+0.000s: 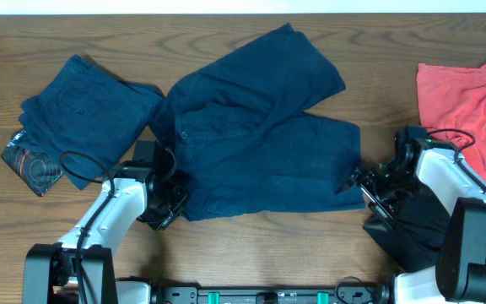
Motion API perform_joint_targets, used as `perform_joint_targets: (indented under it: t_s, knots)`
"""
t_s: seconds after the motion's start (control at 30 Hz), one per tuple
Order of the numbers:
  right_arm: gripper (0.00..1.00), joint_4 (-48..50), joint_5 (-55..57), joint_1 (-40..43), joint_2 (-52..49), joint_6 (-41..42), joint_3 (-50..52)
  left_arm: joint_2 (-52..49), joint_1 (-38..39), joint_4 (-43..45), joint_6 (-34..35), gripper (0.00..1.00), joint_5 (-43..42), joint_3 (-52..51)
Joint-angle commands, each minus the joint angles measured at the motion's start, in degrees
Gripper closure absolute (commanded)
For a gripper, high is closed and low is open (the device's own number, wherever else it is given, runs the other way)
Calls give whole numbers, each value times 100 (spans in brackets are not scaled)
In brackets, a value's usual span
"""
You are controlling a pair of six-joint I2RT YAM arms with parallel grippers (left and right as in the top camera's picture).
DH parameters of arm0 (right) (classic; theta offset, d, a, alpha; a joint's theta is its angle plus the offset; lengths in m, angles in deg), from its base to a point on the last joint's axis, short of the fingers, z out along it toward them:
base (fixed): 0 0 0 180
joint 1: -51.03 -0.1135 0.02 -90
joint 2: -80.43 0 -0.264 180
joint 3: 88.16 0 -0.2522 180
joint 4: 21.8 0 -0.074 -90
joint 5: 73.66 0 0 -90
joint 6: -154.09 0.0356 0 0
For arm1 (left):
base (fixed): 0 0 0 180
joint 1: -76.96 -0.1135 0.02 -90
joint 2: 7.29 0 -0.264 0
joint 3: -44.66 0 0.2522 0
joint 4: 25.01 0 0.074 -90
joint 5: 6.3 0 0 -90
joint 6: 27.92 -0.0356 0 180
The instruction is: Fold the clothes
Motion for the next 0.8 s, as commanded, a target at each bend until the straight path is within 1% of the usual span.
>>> perform_joint_targets:
  t_s: [0.0,0.13,0.23,0.3,0.33,0.53,0.57,0.6,0.67,0.73,0.77]
  knots:
    - [1,-131,-120,-46,28,85,33,26,-4,-61,-103,94,13,-33]
    - [1,-149,-94,-46,31,103,33,26,-4,-63,-103,93,13,-33]
    - [2,61,74,-79,31,372,44,26,-4,-61,-127,94,13,-33]
    - [4,225,264,-160,33,632,72,26,-4,-63,-142,96,9,-33]
    - [7,345,323,-221,33,750,107,26,-4,-63,-146,94,-20,-33]
    - [18,1036,505,-688,31,1375,393,26,-4,-96,-190,94,-138,-33]
    - [29,1106,503,-741,31,1429,435,26,-4,-109,-190,94,-138,-33]
    - [46,1189,507,-791,31,1458,474,26,-4,-122,-192,94,-140,-33]
    - [68,1298,573,-824,31,1530,527,26,-4,-151,-258,94,-229,-33]
    - [92,1338,776,-804,31,1561,527,33,-4,-153,-452,94,-339,-33]
    - [99,1392,883,-785,31,1558,527,42,-4,-153,-590,94,-398,-31]
